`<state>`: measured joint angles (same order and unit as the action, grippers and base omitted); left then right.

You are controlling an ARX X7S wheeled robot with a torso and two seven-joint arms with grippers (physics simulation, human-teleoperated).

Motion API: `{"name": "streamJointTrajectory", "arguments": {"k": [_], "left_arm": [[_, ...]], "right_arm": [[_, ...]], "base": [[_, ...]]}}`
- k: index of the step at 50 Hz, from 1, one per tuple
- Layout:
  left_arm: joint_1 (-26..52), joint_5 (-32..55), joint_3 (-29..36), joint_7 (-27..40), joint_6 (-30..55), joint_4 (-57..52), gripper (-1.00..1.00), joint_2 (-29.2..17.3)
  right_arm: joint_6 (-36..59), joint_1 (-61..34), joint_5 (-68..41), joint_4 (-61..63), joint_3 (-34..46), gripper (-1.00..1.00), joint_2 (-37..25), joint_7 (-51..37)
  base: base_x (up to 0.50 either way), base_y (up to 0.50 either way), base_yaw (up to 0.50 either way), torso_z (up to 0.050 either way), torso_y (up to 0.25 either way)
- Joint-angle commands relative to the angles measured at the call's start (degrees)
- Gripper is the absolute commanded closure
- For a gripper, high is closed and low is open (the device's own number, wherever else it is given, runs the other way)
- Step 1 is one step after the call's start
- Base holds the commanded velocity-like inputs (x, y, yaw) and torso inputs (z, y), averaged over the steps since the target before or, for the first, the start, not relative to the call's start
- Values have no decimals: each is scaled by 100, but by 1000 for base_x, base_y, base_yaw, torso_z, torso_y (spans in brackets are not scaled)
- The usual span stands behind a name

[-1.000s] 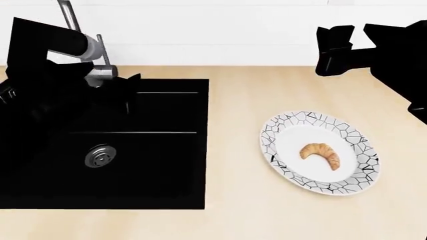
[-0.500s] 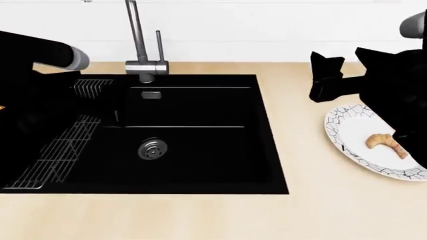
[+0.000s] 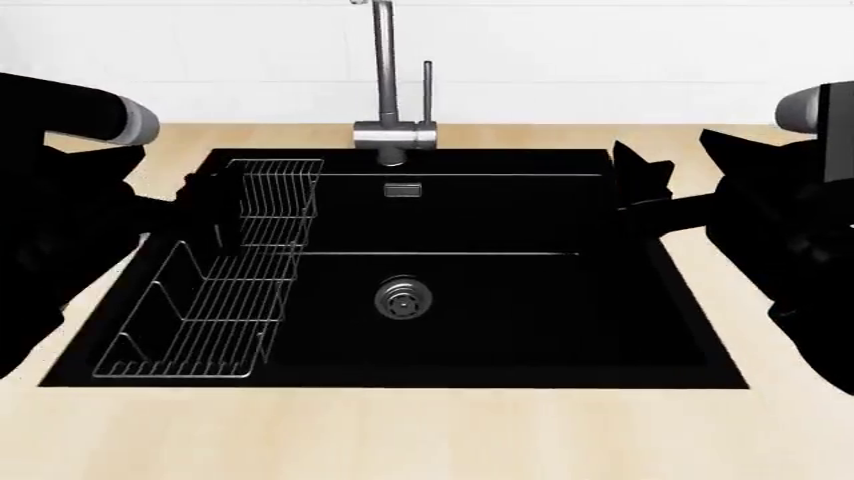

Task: Place the pastries on the plates.

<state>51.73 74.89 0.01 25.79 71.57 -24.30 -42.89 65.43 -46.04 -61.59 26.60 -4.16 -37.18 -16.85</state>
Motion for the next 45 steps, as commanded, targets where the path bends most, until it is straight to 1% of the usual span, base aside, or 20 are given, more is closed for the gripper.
{"name": "streamJointTrajectory", "arguments": {"k": [1, 15, 21, 23, 24, 25, 28, 31, 36, 41, 45], "left_arm": [[-28, 81, -65, 56, -18, -17, -100, -80], [-125, 5, -28, 25, -130, 3, -100, -81], [-340, -54, -92, -40, -261, -42, -100, -114], [-360, -50, -123, -45, -274, -52, -100, -150], [-388, -14, -146, -6, -265, -99, -100, -161], [-408, -12, -171, -5, -277, -98, -100, -181], [-370, 113, -213, 81, -207, -123, -100, -227], [-322, 109, -206, 76, -228, -108, -100, -218], [-556, -18, -197, 27, -378, -156, -100, -149], [-612, 126, -363, 75, -366, -189, -100, -278], [-621, 138, -372, 102, -361, -191, -100, -309]], "right_arm": [[-54, 86, -41, 14, -35, -100, 2, -15], [-164, 214, -12, 76, -47, -100, -35, 11], [-197, 217, 15, 84, -15, -100, -56, 34], [-187, 213, -16, 74, -22, -100, -55, 37], [42, 106, -340, 51, -153, -100, -21, -166], [-367, 139, 227, -192, 216, -100, 112, 77], [-273, 260, 41, -20, 33, -100, 46, -63], [-258, 209, 34, -51, 57, -100, 74, -95], [-278, 197, 23, -109, 44, -100, 110, -126], [-305, 186, 79, -145, 123, -100, 131, -109], [-309, 170, 73, -158, 129, -100, 139, -124]], "base": [[-2, 500, 0, 0, 0], [-2, 500, 0, 0, 0], [-2, 500, 0, 0, 0], [-2, 500, 0, 0, 0], [-2, 500, 0, 0, 0], [-2, 500, 0, 0, 0], [-2, 500, 0, 0, 0], [19, 500, 0, 0, 0], [33, 500, 0, 0, 0], [5, 500, 0, 0, 0], [-2, 500, 0, 0, 0]]}}
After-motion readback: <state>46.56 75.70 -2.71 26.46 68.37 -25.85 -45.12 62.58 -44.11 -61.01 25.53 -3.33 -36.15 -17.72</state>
